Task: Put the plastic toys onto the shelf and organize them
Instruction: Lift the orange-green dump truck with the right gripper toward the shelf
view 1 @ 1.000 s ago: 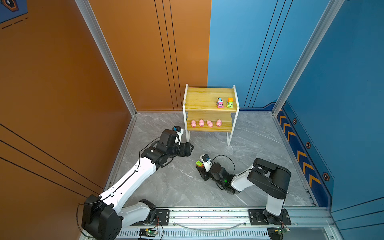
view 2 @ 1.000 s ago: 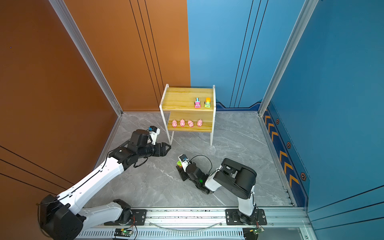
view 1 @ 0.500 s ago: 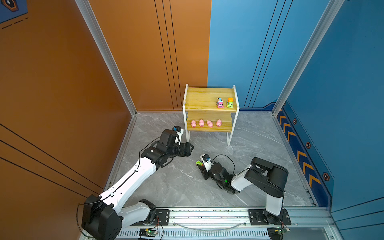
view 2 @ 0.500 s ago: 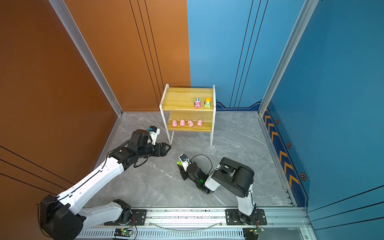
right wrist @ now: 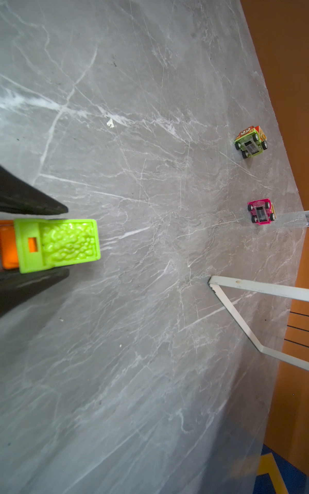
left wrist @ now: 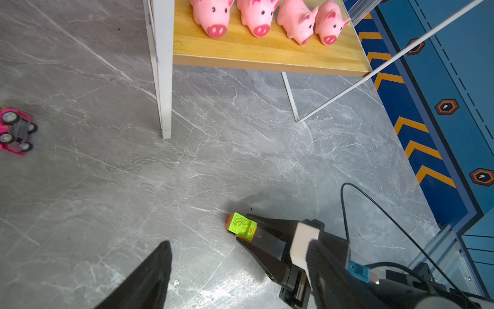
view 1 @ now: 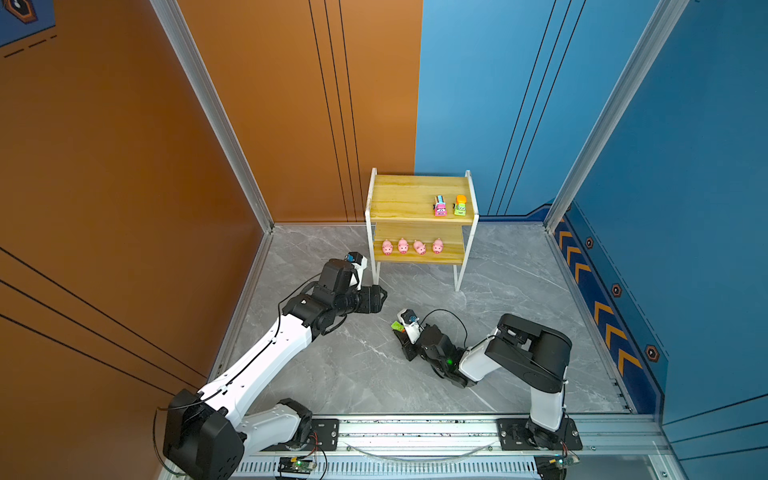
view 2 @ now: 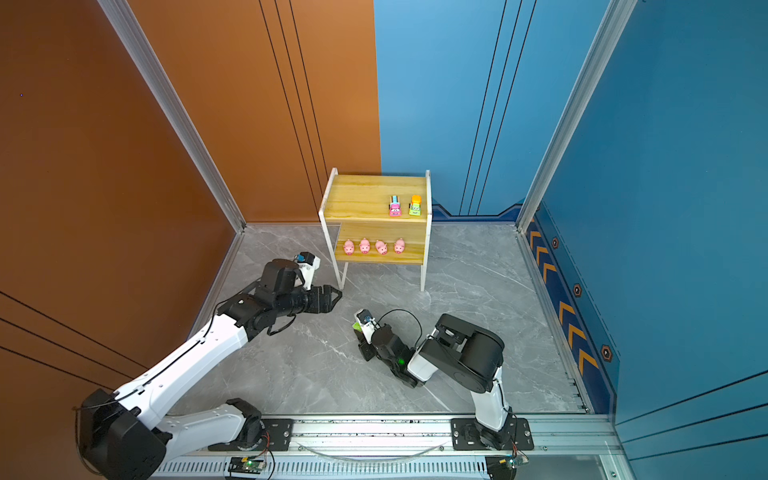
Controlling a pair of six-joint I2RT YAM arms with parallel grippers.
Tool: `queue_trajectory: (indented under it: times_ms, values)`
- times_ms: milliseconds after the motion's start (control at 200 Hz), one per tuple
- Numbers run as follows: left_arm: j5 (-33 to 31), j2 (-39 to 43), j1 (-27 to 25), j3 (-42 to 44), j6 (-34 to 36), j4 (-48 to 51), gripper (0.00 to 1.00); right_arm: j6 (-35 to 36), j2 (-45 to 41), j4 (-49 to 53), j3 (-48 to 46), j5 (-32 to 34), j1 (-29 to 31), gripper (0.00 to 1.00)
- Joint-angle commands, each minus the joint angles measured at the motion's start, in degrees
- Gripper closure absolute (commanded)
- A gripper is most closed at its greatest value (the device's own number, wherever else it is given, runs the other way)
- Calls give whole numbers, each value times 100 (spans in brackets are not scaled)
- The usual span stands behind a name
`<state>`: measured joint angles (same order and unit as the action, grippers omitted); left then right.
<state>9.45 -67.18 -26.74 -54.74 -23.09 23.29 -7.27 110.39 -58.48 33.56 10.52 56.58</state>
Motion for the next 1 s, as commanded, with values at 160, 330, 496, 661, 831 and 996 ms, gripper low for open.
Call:
queue_trajectory:
  times_ms: [160, 330, 496, 661, 831, 996]
  values:
    - [-19, 22, -10, 60, 138, -95, 20, 125, 64, 326, 183, -24, 59, 72]
    - [-13, 35, -23, 71, 138, -97, 20, 136, 112, 476, 280, -41, 88, 67]
    - [-25, 50, -23, 68, 138, -96, 20, 152, 109, 555, 329, 3, 118, 73]
    - [-15, 55, -23, 60, 138, -95, 20, 184, -23, 636, 319, 78, 170, 78]
    - [10, 104, -22, 61, 147, -95, 20, 146, -501, 914, 223, 262, 281, 81]
    - [-17, 218, -112, 77, 196, -92, 20, -103, -1154, 1379, 95, 266, 314, 83]
